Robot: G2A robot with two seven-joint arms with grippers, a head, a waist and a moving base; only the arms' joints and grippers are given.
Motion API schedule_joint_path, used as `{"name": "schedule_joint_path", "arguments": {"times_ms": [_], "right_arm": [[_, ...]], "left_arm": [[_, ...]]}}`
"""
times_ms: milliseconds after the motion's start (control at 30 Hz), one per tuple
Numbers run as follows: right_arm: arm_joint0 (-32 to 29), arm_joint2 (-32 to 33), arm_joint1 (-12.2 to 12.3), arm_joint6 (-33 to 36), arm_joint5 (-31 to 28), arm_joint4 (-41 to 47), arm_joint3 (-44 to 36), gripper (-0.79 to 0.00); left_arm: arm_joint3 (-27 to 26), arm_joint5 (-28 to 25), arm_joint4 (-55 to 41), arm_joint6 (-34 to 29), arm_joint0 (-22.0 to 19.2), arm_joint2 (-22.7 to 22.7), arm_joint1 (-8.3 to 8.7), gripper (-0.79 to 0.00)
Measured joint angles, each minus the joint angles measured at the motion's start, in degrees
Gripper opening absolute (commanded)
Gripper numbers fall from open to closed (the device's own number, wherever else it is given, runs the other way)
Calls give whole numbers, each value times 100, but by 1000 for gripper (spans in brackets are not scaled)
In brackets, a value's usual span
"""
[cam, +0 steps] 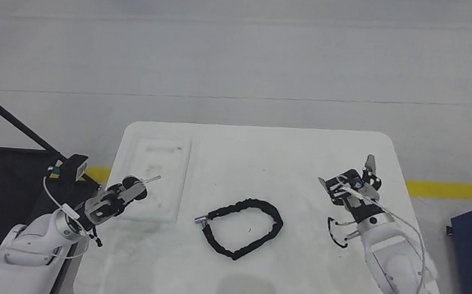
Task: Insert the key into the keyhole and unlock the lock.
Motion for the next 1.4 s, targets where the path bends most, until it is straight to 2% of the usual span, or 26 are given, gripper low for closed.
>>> {"name": "schedule_joint_path", "arguments": {"times_ms": [133,267,467,1100,1200,1233,1333,1400], "right_arm": [[337,-640,-12,245,-729,-641,6,0],[637,-1228,-65,380,-999,-1066,232,0],[991,-1856,-147,305,-1379,-1151,608,0],[1027,-1881,-154,176,-1487,-1044,675,0],[1283,-1631,-121,-209,-2507,-97,771,0],[1496,-1549,-100,-197,-3184,328,845,0],[2090,-1614,-95,170,-4538,1147,1107,0],[2453,-1898,-111,441,-4801,1605,1277,0]], "left_arm": [[0,0,0,0,0,0,0,-785],[0,0,0,0,0,0,0,-785],[0,0,0,0,0,0,0,-785],[0,0,0,0,0,0,0,-785],[0,0,0,0,0,0,0,-785],[0,0,0,0,0,0,0,-785],[0,0,0,0,0,0,0,-785],[0,0,0,0,0,0,0,-785]]}}
